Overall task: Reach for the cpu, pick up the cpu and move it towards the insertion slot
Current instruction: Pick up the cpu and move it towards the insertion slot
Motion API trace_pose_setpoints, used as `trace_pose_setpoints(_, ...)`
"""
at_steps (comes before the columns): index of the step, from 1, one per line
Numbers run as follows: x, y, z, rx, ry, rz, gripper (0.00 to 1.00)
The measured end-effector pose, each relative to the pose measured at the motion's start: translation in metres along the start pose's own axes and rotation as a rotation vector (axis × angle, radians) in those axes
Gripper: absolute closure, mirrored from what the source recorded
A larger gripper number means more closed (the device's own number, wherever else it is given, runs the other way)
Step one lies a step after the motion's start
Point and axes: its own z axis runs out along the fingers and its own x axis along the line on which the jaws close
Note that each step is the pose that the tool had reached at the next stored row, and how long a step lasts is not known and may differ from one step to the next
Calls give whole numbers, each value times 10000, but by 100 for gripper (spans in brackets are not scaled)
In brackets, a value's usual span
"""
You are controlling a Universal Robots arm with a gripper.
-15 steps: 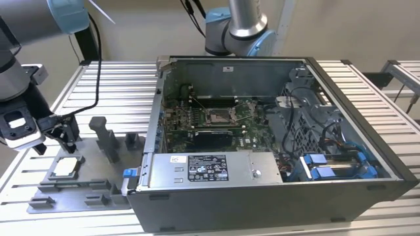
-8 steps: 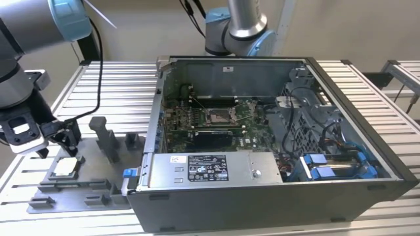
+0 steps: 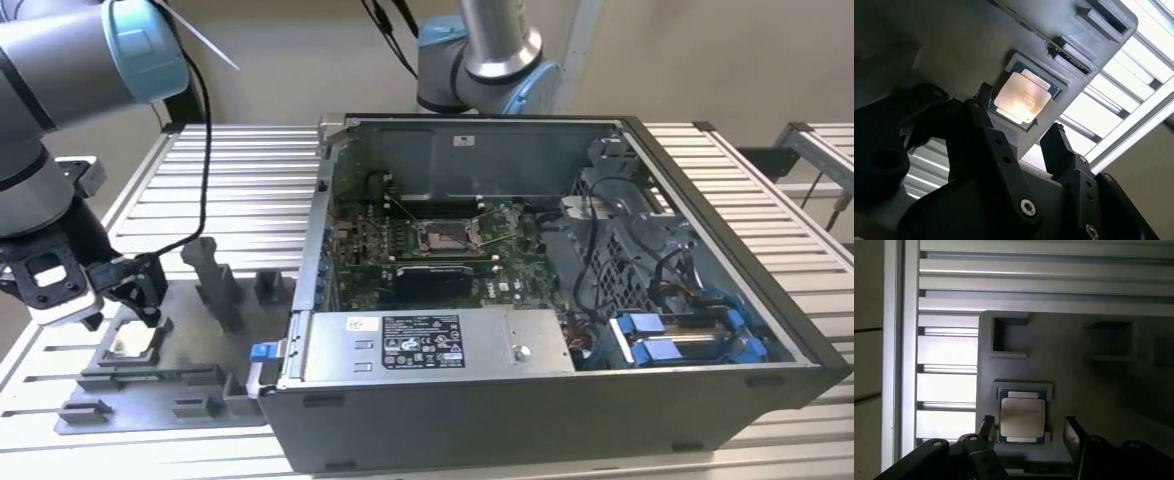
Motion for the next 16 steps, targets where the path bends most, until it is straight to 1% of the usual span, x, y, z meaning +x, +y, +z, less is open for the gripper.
trace_pose_setpoints(11,55,-9,200,0,-1,18,0)
trace_pose_setpoints(16,57,-13,290,0,-1,17,0)
